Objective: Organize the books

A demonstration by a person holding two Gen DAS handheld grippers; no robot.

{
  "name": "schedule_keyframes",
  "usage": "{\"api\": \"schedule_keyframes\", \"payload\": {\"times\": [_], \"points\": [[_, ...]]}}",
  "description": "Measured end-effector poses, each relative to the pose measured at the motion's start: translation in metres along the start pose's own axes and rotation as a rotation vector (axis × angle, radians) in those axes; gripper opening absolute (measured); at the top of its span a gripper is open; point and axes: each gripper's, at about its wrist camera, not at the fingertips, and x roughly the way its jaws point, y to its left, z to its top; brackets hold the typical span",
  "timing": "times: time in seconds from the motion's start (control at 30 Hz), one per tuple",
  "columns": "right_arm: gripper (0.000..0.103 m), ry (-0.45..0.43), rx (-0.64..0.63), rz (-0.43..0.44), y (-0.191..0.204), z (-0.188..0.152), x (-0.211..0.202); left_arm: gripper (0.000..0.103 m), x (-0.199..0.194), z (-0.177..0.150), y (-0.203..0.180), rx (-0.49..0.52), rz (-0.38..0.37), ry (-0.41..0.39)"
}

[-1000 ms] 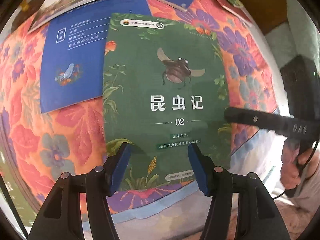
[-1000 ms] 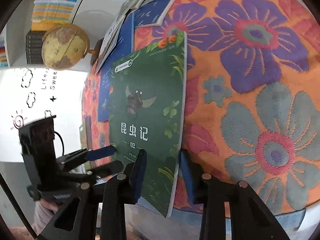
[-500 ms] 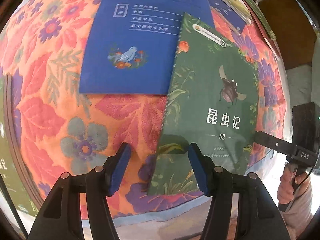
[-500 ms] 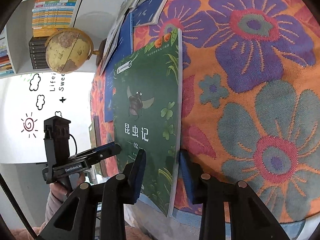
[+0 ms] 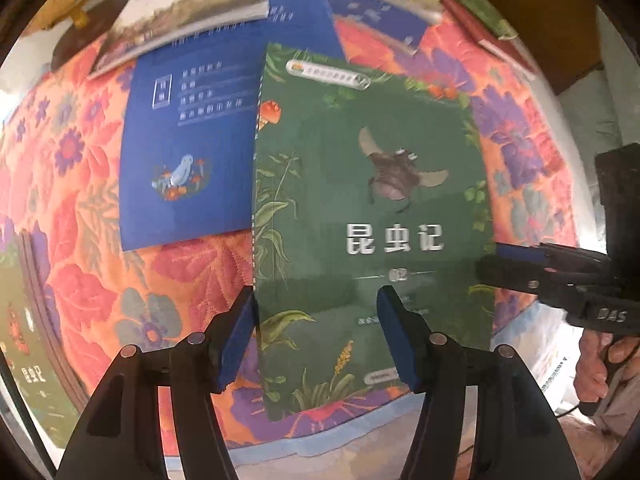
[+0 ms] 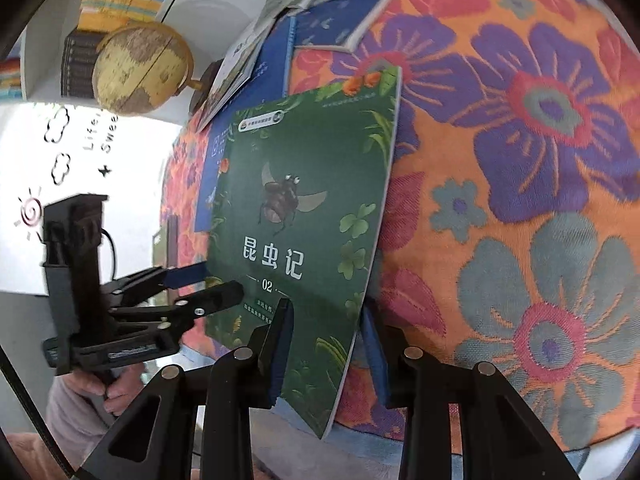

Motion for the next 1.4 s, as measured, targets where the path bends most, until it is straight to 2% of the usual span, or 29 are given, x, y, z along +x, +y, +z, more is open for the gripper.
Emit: {"api": "schedule_keyframes", "payload": {"times": [0.1,0.27,0.37,0.6,0.87,1.2,1.4], "points": [[0.035,-0.027,-0.035,0.000,0.010,-0.001,-0.005,0.057,-0.018,-0.006,-0.003,0.048,-0.006,-0.038],[0.035,-0.057,-0.140,-0.016,0.039,-0.008,-0.010,0.057,-0.031,-0.012,-0.015,0.091,0.003,-0.051],[0.035,-0.057,-0.198,-0.034,0.057,-0.012,-0.009,0.057,-0.040,-0.019,-0.004,0.115,0.010,-0.055],[0.034,-0.077,-0.265,-0.008,0.089,-0.021,-0.006,0.057,-0.056,-0.034,0.017,0.136,0.021,-0.085],[0.034,-0.082,-0.304,0.002,0.126,-0.028,0.009,0.057,-0.076,-0.051,0.036,0.127,0.042,-0.125],[0.034,-0.074,-0.362,0.004,0.172,-0.034,0.030,0.057,-0.100,-0.074,0.078,0.090,0.052,-0.169],[0.034,-0.044,-0.347,0.000,0.182,-0.037,0.048,0.057,-0.095,-0.084,0.098,0.081,0.057,-0.143]]}}
